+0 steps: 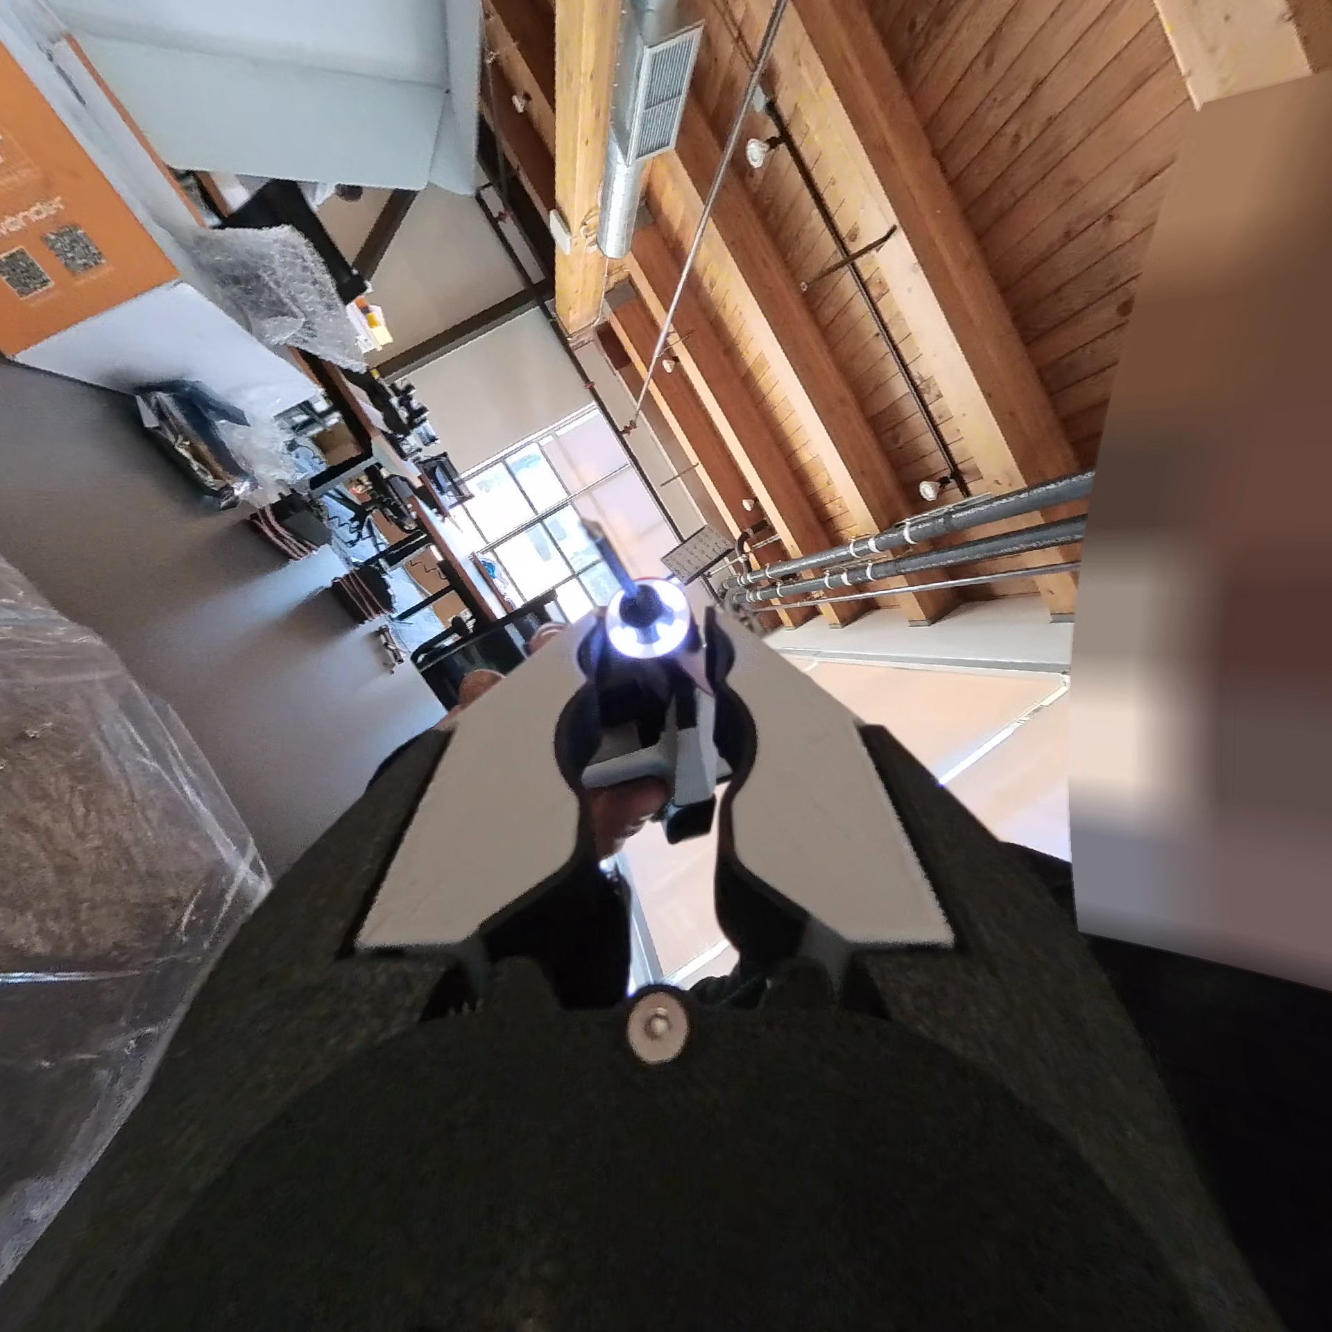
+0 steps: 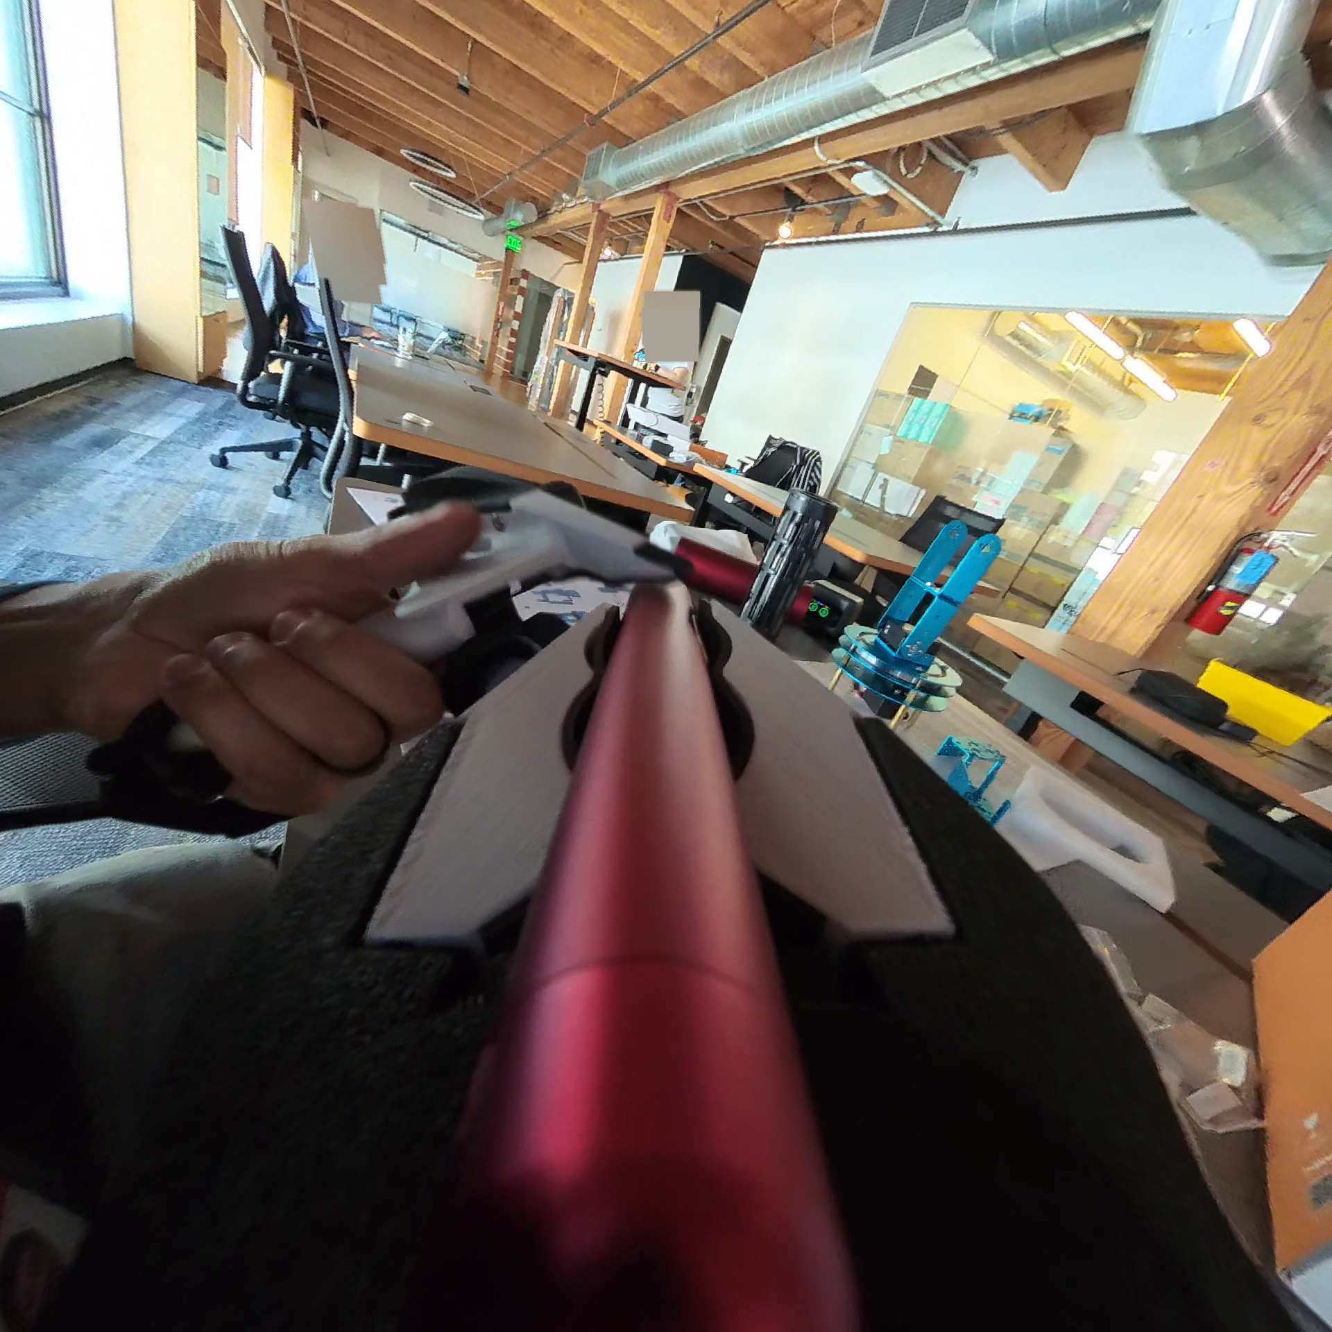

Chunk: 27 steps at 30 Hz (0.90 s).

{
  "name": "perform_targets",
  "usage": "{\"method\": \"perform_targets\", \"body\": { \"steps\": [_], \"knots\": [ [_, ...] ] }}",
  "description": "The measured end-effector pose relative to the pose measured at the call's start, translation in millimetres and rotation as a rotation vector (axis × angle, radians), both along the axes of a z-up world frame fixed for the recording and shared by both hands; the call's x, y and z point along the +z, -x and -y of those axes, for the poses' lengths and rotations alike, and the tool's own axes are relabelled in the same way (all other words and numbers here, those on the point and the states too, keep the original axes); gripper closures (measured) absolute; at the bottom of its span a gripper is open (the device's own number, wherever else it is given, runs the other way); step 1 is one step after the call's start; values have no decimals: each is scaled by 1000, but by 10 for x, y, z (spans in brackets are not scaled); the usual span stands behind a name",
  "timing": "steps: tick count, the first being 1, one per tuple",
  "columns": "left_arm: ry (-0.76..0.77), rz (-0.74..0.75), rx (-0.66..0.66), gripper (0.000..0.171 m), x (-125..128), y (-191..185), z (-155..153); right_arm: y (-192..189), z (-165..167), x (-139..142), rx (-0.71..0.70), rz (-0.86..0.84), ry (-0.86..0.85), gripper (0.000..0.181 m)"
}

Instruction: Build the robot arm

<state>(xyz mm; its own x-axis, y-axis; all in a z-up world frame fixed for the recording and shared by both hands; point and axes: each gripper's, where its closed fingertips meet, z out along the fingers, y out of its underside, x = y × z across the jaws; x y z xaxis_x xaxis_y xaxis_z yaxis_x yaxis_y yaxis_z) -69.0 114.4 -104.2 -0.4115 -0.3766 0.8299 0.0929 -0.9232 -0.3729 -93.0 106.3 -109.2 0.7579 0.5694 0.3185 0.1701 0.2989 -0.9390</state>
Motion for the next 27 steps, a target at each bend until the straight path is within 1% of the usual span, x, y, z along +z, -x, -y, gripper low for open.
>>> {"method": "perform_targets", "body": {
  "steps": [3, 10, 19, 27],
  "knots": [
    [29, -5, 2, 149, -30, -27, -9, -26, 1, -27, -6, -11, 7, 158],
    [40, -20, 38, 149, -70, -15, -23, -40, -39, -72, 12, -4, 22, 158],
    [28, -18, 54, 150, -32, 27, -29, -29, -85, -26, 55, 33, 8, 158],
    [19, -9, 61, 150, 12, 40, -40, -30, -127, 32, 76, 13, 11, 158]
  ]
}}
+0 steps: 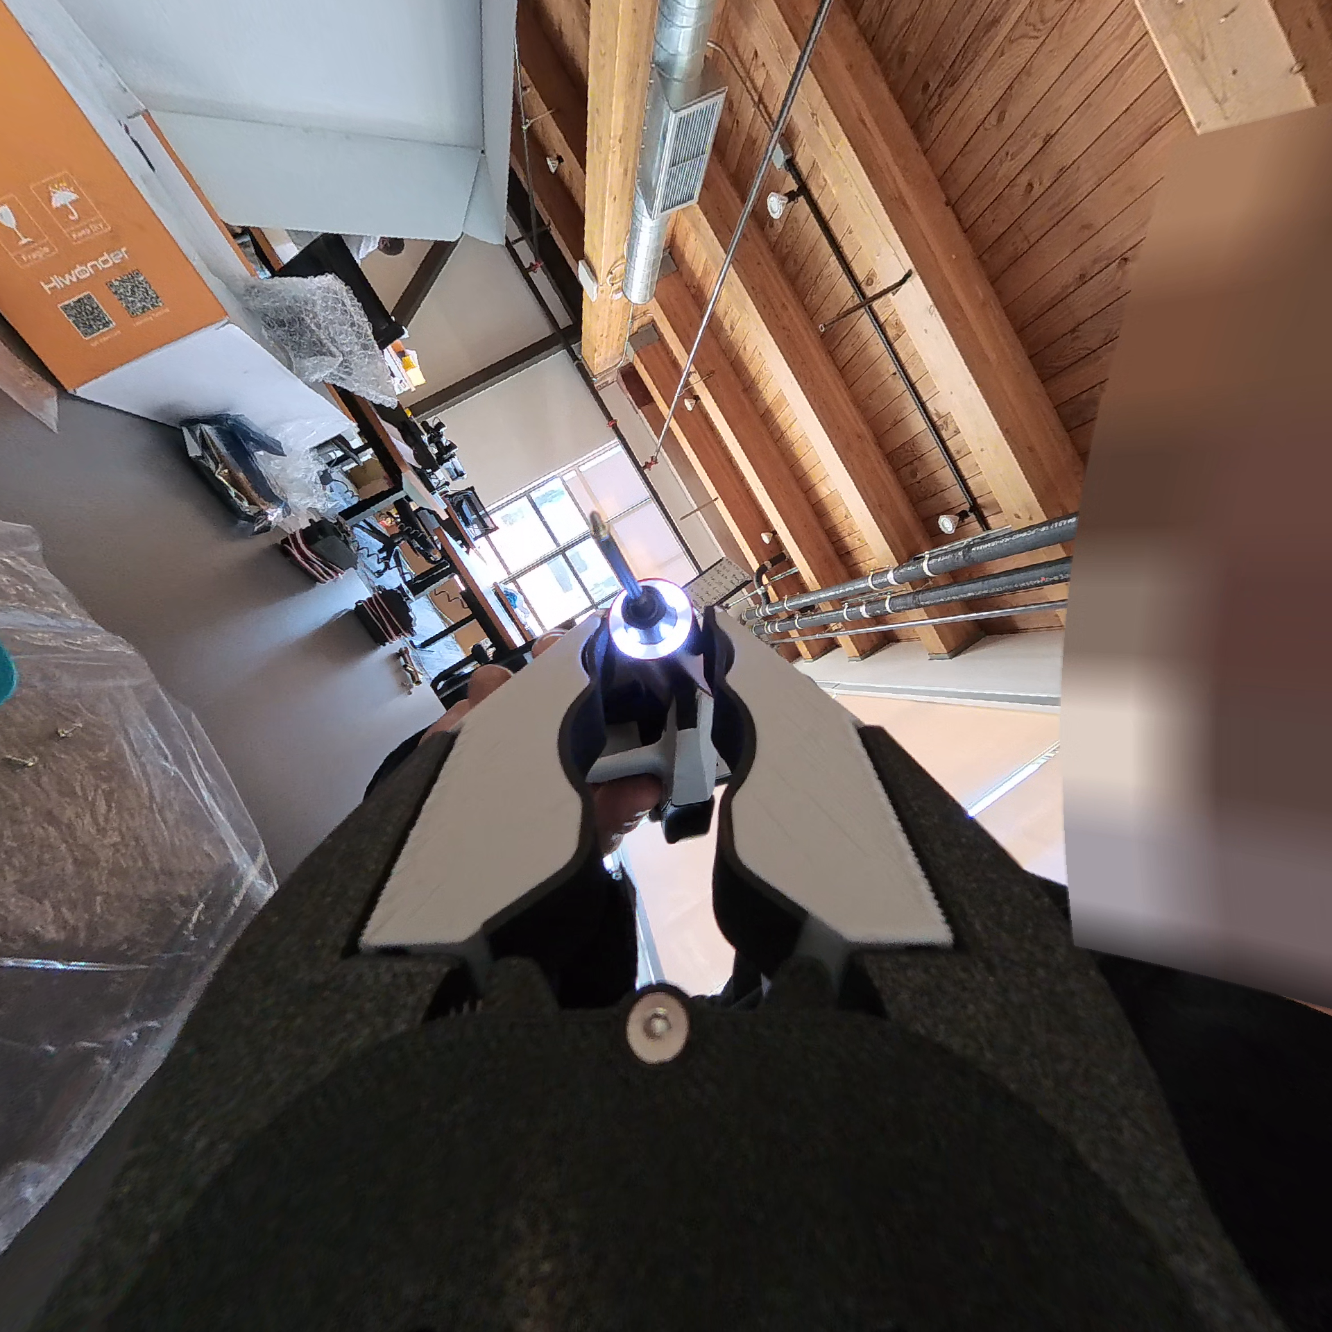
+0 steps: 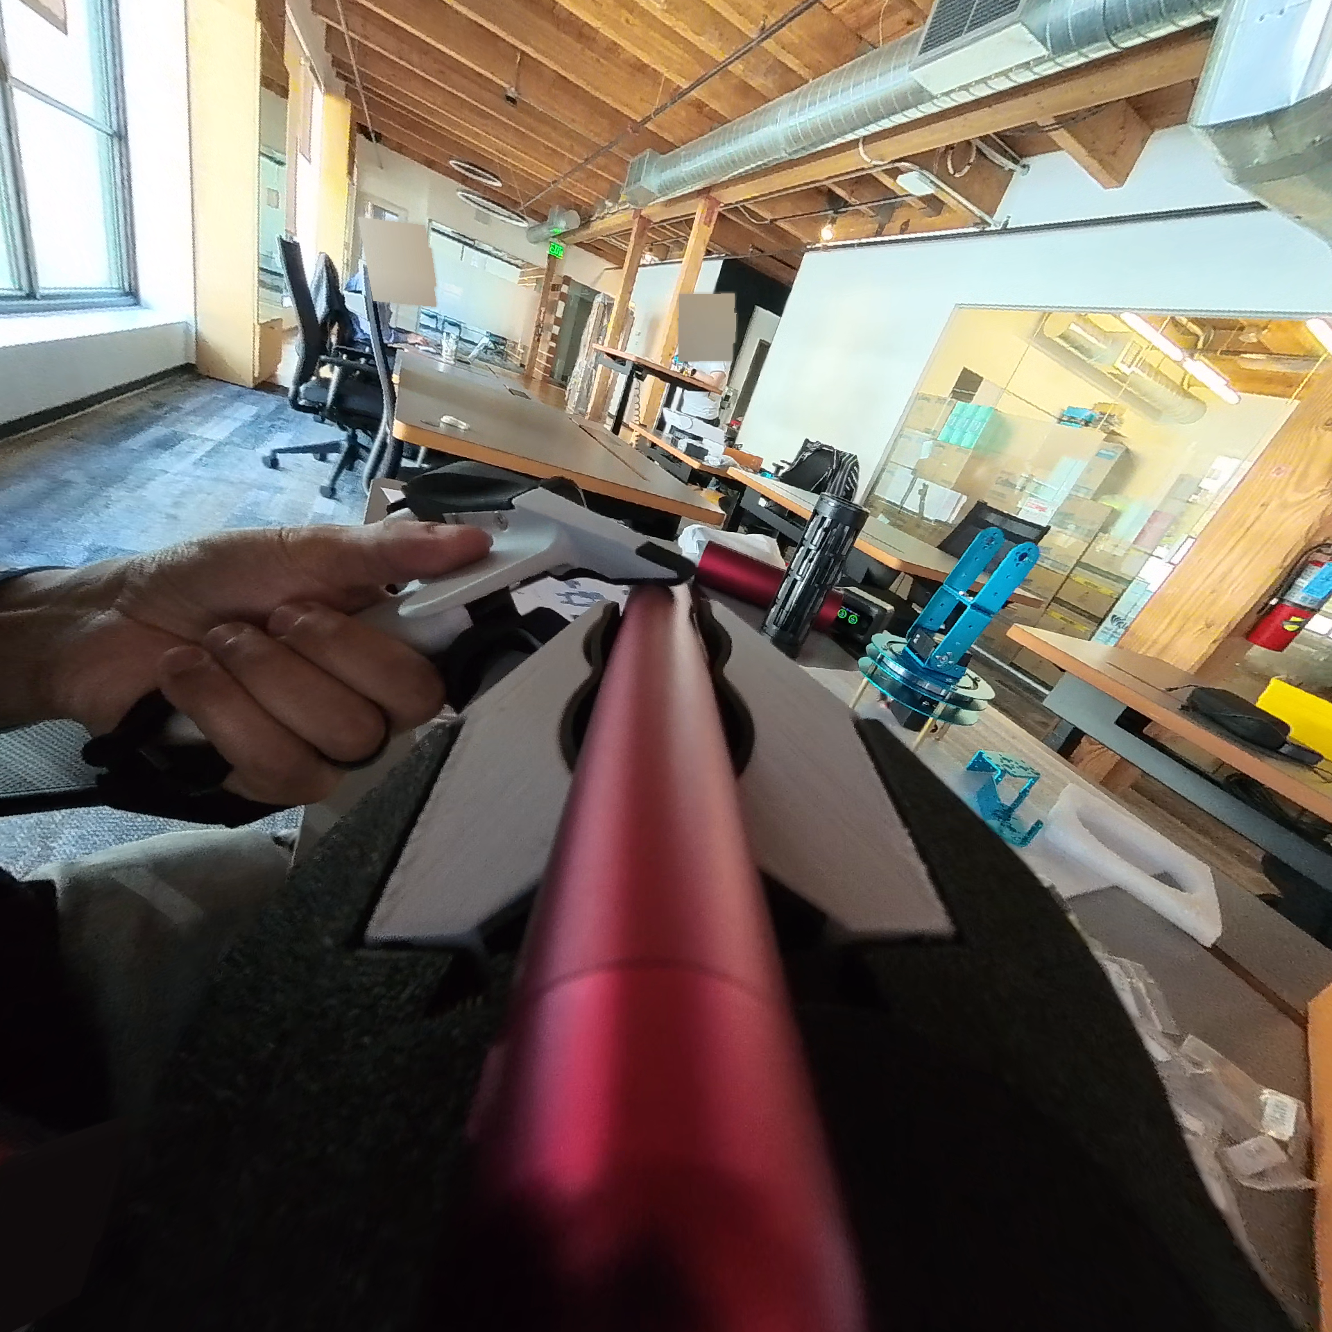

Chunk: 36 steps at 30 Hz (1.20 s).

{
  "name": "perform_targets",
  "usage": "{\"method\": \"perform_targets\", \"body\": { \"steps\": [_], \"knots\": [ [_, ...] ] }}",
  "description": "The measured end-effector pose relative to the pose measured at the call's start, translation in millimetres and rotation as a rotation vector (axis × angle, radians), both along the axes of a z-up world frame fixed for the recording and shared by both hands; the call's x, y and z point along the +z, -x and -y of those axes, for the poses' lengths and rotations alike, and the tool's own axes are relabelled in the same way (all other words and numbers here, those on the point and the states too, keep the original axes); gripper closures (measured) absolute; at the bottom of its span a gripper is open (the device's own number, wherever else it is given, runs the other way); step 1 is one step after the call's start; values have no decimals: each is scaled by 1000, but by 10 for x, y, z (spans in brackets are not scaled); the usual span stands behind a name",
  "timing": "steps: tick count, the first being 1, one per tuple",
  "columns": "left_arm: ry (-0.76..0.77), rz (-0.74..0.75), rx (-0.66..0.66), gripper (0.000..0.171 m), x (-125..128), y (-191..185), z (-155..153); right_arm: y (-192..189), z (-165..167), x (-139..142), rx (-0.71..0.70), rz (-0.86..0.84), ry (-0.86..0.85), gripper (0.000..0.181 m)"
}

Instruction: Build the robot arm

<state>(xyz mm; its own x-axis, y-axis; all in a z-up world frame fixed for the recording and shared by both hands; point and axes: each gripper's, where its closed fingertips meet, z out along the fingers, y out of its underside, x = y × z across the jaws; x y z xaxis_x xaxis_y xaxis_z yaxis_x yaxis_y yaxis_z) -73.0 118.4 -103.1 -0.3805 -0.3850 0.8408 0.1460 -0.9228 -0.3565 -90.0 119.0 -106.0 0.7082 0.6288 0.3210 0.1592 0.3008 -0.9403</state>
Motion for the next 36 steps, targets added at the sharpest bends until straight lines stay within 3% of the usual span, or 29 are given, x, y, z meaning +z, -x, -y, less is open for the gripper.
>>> {"method": "perform_targets", "body": {
  "steps": [14, 17, 22, 26, 29, 32, 36],
  "knots": [
    [-77, -31, 22, 146, -2, 11, 30, 22, 28, 0, 36, -29, 23, 158],
    [-197, -141, 73, 120, -84, 113, 47, 15, 14, -19, 50, -17, 56, 158],
    [-527, -358, 120, 123, -329, 644, 82, -20, -83, -160, 114, 143, 208, 159],
    [-885, -643, 241, 125, -675, 1032, -328, 23, -189, -281, 252, 292, 381, 159],
    [-1051, -776, 199, 125, -941, 1073, -483, 111, -311, -370, 324, 436, 479, 159],
    [-1137, -830, 154, 125, -1106, 978, -536, 226, -444, -460, 360, 565, 542, 158],
    [-1128, -850, 132, 129, -1199, 914, -639, 338, -498, -523, 418, 639, 629, 158]
  ]
}}
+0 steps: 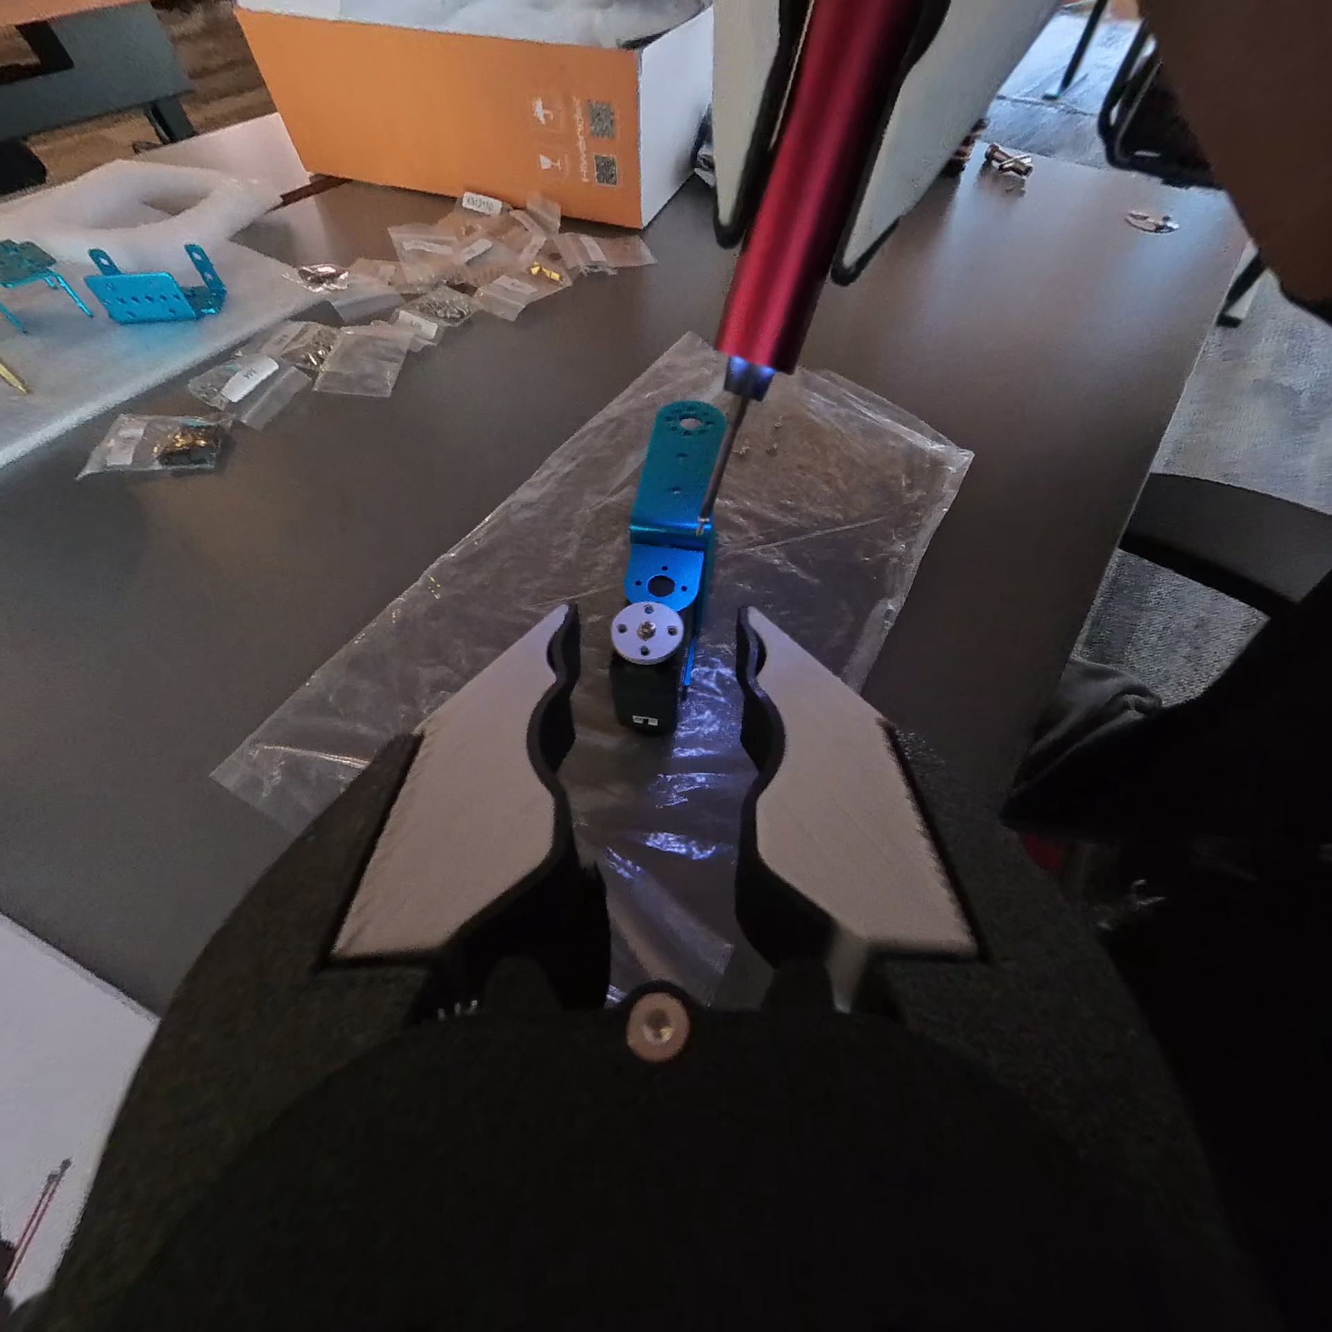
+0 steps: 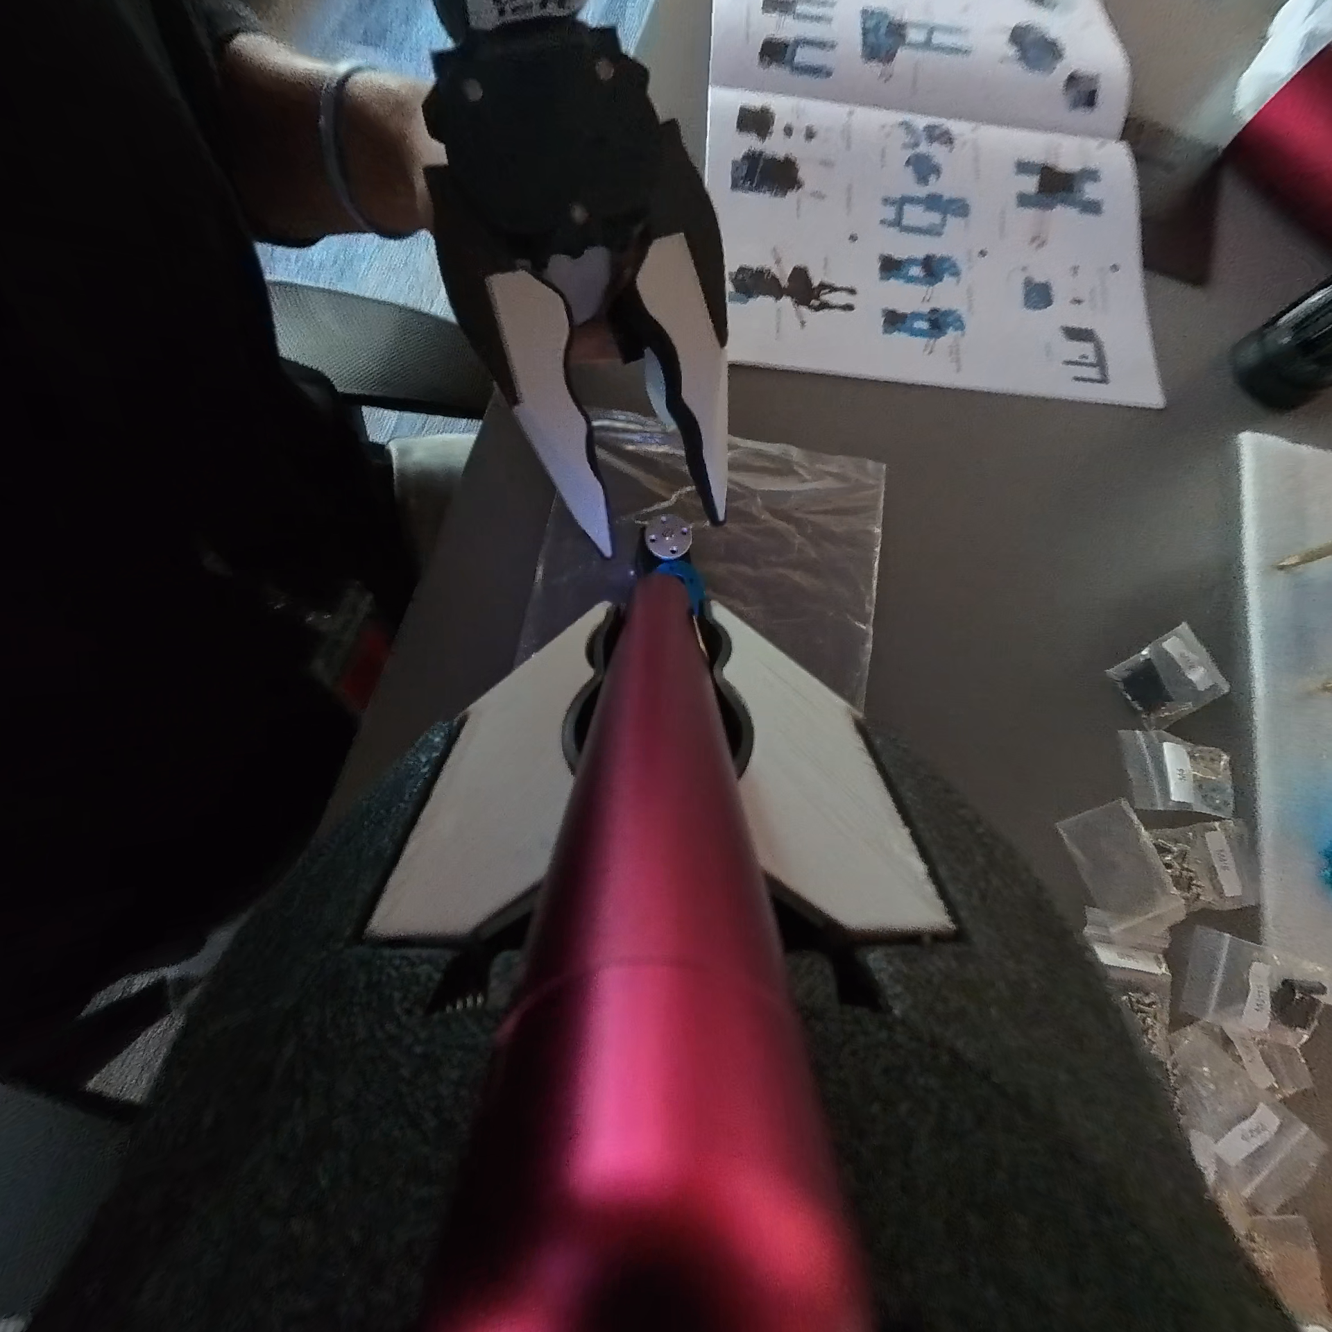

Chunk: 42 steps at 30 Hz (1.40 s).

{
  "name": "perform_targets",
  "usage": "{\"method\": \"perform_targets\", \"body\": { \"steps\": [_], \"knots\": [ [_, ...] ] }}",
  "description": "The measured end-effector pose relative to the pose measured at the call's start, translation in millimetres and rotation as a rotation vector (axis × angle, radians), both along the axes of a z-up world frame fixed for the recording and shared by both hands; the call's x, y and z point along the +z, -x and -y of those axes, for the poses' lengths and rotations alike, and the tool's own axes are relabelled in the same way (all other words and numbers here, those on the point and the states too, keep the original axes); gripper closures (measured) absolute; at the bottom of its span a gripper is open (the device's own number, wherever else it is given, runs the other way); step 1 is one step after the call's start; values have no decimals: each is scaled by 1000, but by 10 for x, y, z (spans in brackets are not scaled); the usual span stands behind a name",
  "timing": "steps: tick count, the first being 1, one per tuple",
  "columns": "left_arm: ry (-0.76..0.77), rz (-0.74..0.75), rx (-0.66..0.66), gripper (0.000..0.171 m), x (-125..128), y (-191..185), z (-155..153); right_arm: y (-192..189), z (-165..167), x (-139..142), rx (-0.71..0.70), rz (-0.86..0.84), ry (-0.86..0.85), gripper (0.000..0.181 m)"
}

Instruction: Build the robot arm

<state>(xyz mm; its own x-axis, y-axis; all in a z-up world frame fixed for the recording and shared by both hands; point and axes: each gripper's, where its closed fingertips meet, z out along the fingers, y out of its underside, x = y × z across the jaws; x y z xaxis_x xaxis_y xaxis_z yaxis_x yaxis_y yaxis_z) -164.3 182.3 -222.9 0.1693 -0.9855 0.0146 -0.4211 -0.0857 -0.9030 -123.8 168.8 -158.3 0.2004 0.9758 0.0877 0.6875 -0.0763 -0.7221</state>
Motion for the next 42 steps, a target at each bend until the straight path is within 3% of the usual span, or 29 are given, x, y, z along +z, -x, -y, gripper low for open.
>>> {"method": "perform_targets", "body": {
  "steps": [13, 22, 42],
  "knots": [
    [8, -50, -80, 142, -134, -20, 18, 74, -111, -46, 21, 156, 34, 159],
    [10, -82, -62, 150, -193, -21, -17, 110, -111, -62, 34, 221, 42, 159],
    [8, -85, -91, 152, -201, -15, 9, 135, -100, -117, 51, 291, 66, 160]
  ]
}}
